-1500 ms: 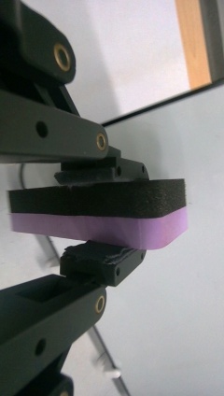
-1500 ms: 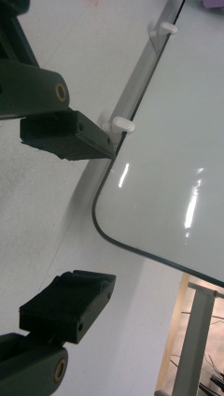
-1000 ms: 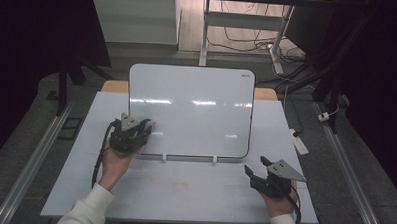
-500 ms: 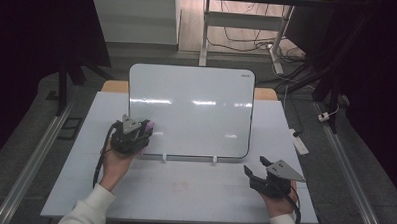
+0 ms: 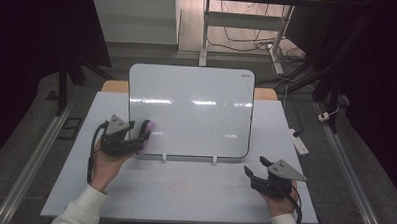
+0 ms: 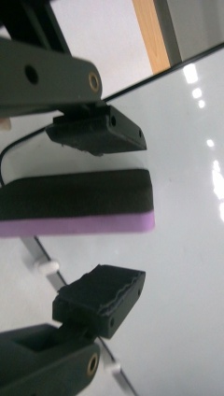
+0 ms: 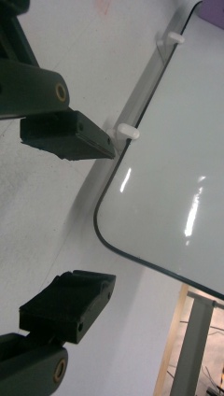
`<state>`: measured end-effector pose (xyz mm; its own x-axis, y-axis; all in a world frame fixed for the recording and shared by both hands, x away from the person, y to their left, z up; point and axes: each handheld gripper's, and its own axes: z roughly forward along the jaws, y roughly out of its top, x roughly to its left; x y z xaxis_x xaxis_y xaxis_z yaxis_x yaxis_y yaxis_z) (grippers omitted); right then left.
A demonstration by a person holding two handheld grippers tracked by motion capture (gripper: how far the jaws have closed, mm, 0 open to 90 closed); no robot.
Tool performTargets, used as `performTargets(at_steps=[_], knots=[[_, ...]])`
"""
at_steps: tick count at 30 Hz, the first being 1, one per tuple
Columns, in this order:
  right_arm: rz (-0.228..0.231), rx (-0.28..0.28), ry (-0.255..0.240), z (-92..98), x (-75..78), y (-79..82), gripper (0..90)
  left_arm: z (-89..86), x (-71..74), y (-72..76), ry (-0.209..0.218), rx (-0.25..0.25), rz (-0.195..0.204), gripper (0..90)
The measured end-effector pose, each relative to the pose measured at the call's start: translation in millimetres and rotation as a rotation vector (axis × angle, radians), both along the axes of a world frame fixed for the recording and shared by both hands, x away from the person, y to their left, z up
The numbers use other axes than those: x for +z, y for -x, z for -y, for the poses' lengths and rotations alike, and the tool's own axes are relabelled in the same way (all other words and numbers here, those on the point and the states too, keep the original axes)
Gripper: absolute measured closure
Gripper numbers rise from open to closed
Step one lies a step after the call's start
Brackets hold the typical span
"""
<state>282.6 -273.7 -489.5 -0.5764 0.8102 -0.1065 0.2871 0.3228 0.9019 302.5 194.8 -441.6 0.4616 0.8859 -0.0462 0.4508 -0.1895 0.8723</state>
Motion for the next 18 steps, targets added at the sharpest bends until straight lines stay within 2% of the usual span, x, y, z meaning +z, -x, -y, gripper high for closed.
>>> performTargets(at_steps=[9,12,18], knots=[[-0.001,0.076,0.017,2.2,-1.5,-0.8,32.8,-5.1,4.3,17.7,0.044,-0.1,-0.014,25.6],[-0.001,0.099,0.021,3.7,-2.0,-0.7,32.8,-8.4,1.4,25.3,0.038,-0.134,-0.025,25.2],[-0.001,0.128,0.032,9.1,-3.4,0.7,32.4,-18.5,-9.9,40.7,0.03,-0.148,-0.054,24.8]])
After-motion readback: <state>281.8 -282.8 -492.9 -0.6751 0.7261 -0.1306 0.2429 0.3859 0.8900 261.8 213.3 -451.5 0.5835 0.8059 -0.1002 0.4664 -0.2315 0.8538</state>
